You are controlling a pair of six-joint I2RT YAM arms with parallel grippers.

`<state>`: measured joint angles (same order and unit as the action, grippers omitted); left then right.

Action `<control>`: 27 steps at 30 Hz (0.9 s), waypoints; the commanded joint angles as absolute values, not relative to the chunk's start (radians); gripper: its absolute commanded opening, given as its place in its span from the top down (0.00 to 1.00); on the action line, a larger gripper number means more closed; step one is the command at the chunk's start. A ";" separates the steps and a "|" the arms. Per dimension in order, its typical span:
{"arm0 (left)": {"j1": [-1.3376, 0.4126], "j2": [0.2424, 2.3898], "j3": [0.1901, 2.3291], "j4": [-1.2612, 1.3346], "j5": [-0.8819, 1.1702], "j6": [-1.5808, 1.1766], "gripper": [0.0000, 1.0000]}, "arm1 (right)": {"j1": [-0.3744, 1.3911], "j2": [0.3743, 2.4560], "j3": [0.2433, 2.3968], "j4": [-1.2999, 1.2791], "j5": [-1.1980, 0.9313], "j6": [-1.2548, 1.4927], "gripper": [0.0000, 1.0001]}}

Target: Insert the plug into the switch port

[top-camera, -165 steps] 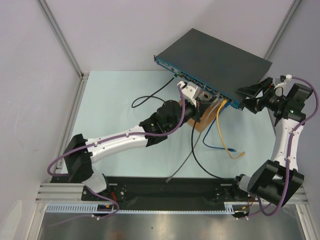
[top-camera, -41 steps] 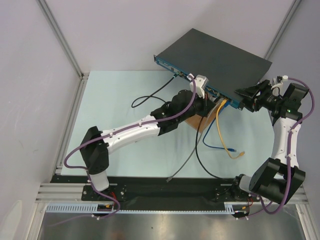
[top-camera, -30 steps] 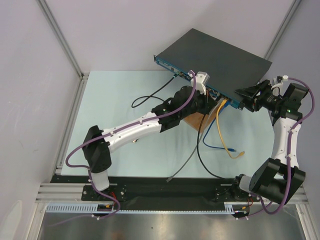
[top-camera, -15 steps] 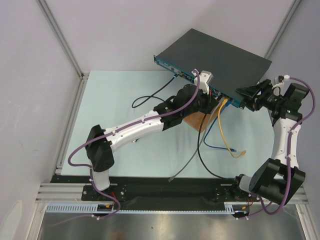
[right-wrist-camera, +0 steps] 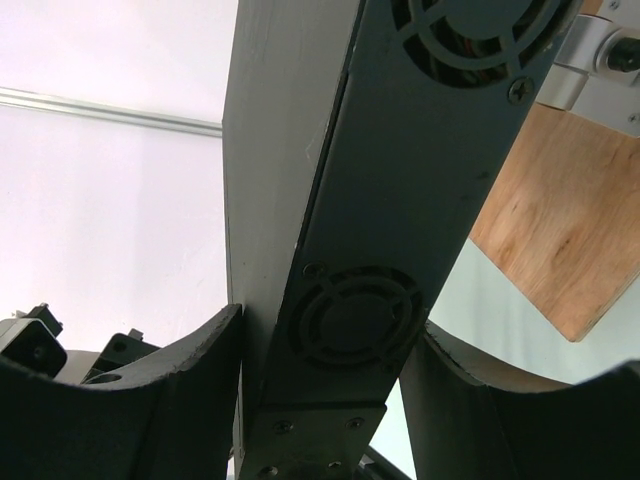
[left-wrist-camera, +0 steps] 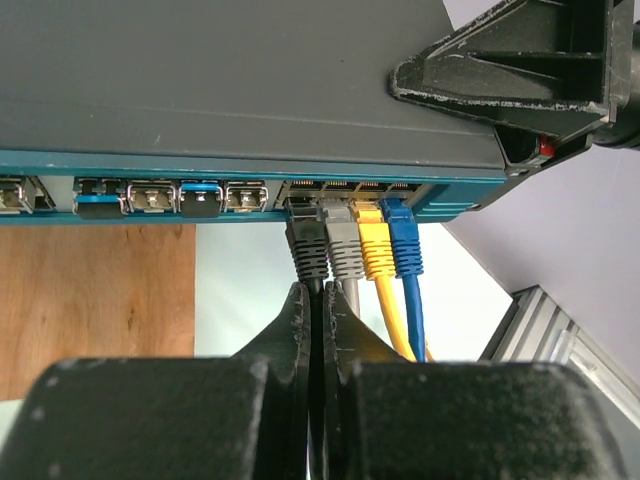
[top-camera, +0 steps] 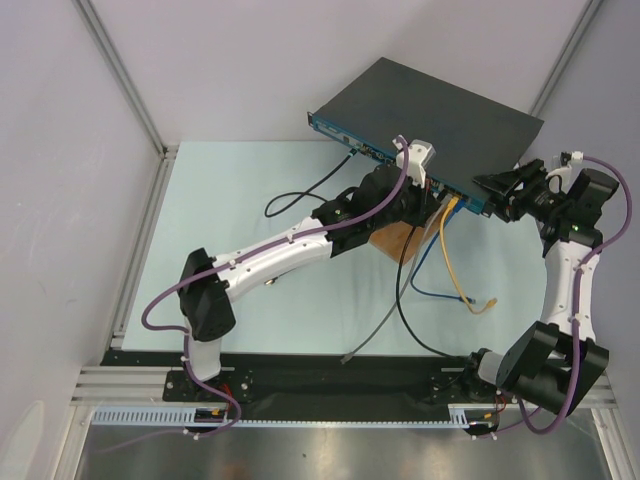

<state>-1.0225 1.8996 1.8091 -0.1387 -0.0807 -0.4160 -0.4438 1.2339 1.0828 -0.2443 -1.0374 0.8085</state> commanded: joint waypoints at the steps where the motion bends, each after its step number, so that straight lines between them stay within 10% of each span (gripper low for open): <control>1: -0.986 1.999 1.882 0.209 -0.163 -0.376 1.00 | -0.325 1.210 1.051 -0.272 -1.103 0.684 1.00; 27: -0.989 1.873 1.675 0.127 -0.097 -0.374 0.77 | -0.391 1.269 1.147 -0.379 -1.147 0.597 1.00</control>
<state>-1.0122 1.8702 1.6928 -0.0025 -0.0555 -0.3809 -0.4473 1.2560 1.1271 -0.3477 -1.0657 0.7399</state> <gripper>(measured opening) 0.222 0.610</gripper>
